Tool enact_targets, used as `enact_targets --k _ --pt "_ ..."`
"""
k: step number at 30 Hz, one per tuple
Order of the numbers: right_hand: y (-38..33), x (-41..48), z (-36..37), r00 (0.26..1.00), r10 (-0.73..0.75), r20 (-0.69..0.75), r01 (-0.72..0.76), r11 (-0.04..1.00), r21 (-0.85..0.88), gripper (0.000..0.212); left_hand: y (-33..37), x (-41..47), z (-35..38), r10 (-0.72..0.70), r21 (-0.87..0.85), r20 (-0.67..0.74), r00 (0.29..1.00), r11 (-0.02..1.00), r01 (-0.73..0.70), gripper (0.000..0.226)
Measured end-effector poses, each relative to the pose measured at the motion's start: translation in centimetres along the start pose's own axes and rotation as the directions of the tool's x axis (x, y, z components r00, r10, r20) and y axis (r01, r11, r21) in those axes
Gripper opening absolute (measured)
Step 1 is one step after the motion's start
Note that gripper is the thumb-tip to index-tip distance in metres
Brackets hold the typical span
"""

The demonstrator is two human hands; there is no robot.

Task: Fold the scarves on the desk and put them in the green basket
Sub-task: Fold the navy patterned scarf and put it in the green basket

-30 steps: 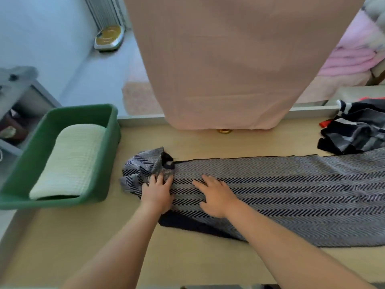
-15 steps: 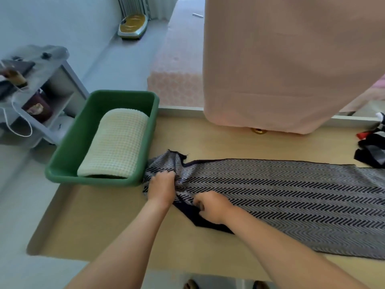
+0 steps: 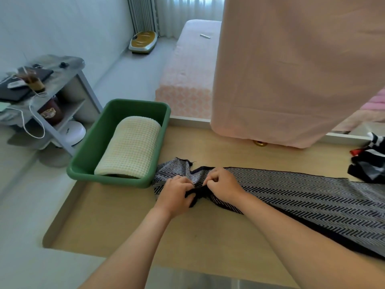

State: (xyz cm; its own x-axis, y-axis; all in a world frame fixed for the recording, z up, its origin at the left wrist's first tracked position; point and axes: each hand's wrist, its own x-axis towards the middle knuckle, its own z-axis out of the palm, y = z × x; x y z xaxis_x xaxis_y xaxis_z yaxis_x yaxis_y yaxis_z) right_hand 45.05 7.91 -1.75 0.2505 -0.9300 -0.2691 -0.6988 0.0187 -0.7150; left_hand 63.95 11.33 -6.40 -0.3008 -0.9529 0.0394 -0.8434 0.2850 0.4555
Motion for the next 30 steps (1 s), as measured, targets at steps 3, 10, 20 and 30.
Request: enact_targets --k 3,10,20,30 --pt "-0.2 -0.3 -0.5 0.999 0.009 -0.053 -0.009 1.000 0.007 0.031 0.6 -0.2 -1.5 -0.077 -0.142 -0.128 0.989 0.988 0.058 0.004" --pt "1.3 -1.7 1.1 0.905 0.116 0.410 -0.003 0.964 -0.266 0.021 -1.1 -2.8 -4.4 -0.286 0.230 0.666 0.689 0.957 0.176 0.008" --pt "-2.0 -1.3 7.9 0.952 0.015 0.307 0.094 0.936 -0.338 0.023 -5.4 -6.9 -0.8 -0.691 -0.093 0.077 0.719 0.713 0.695 0.046" --pt "-2.2 -0.6 9.1 0.959 0.199 0.201 -0.276 0.815 0.509 0.045 -0.7 -4.1 -0.6 -0.581 -0.450 0.079 0.810 0.704 0.549 0.039"
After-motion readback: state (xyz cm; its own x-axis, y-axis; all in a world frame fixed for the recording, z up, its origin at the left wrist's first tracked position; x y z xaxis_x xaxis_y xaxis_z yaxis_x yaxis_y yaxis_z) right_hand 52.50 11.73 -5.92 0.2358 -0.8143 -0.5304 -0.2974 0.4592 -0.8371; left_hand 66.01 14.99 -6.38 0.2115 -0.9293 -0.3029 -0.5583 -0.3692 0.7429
